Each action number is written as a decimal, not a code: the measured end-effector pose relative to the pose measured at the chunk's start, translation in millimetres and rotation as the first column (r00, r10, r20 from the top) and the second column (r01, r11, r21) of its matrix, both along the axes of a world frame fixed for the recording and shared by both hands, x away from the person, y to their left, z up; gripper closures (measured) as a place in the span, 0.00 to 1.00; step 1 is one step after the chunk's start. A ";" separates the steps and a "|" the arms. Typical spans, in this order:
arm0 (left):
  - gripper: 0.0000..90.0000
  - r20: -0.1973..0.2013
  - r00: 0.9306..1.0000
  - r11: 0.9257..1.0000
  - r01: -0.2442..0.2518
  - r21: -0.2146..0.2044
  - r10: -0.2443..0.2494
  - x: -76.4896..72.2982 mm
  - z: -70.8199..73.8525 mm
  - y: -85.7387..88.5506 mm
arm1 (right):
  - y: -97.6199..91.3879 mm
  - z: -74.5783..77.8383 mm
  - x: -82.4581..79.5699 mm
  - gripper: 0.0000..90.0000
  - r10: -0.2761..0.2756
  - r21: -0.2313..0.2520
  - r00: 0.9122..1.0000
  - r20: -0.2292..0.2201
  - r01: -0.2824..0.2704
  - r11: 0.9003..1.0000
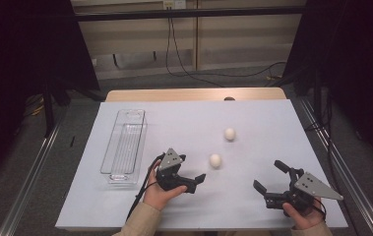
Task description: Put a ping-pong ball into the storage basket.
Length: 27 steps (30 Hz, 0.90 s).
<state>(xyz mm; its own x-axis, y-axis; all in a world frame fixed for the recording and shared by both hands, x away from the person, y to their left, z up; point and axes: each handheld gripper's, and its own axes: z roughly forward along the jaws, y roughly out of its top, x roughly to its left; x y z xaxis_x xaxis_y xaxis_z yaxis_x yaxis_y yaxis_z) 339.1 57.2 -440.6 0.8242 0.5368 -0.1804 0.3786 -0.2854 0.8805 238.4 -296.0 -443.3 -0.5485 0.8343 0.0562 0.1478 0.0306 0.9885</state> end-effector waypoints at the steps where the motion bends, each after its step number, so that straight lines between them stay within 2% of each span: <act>1: 0.03 -0.001 1.000 1.000 -0.001 -0.001 0.001 0.4 0.0 -0.1 | 0.0 -0.2 0.2 0.01 -0.001 -0.002 1.000 -0.002 0.001 1.000; 7: 0.03 -0.013 1.000 1.000 -0.001 0.000 0.001 2.4 -1.2 -2.8 | -0.6 -0.1 0.2 0.01 0.001 0.001 1.000 -0.002 -0.001 1.000; 9: 0.03 -0.011 1.000 1.000 0.005 0.011 -0.004 2.4 -1.0 -4.1 | -0.5 -0.2 0.3 0.01 0.000 0.001 1.000 -0.003 0.000 1.000; 16: 0.03 -0.007 1.000 1.000 0.009 0.010 -0.009 5.5 1.5 -3.4 | -1.1 -0.3 0.5 0.01 0.000 0.001 1.000 -0.001 0.000 1.000; 20: 0.03 -0.019 1.000 1.000 0.001 -0.008 -0.001 7.0 2.4 -2.2 | -0.2 -0.2 0.3 0.01 0.002 0.001 1.000 -0.002 -0.002 1.000; 27: 0.04 -0.023 1.000 1.000 0.012 0.011 -0.012 9.3 2.1 -6.7 | -0.5 0.0 0.4 0.01 0.001 0.002 1.000 -0.001 -0.001 1.000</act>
<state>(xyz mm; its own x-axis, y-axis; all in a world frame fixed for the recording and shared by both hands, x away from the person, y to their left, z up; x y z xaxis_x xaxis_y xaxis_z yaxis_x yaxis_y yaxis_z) 348.4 50.5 -438.5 0.8262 0.5291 -0.1934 0.3955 -0.3002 0.8680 238.8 -296.5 -443.3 -0.5492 0.8337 0.0581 0.1486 0.0291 0.9885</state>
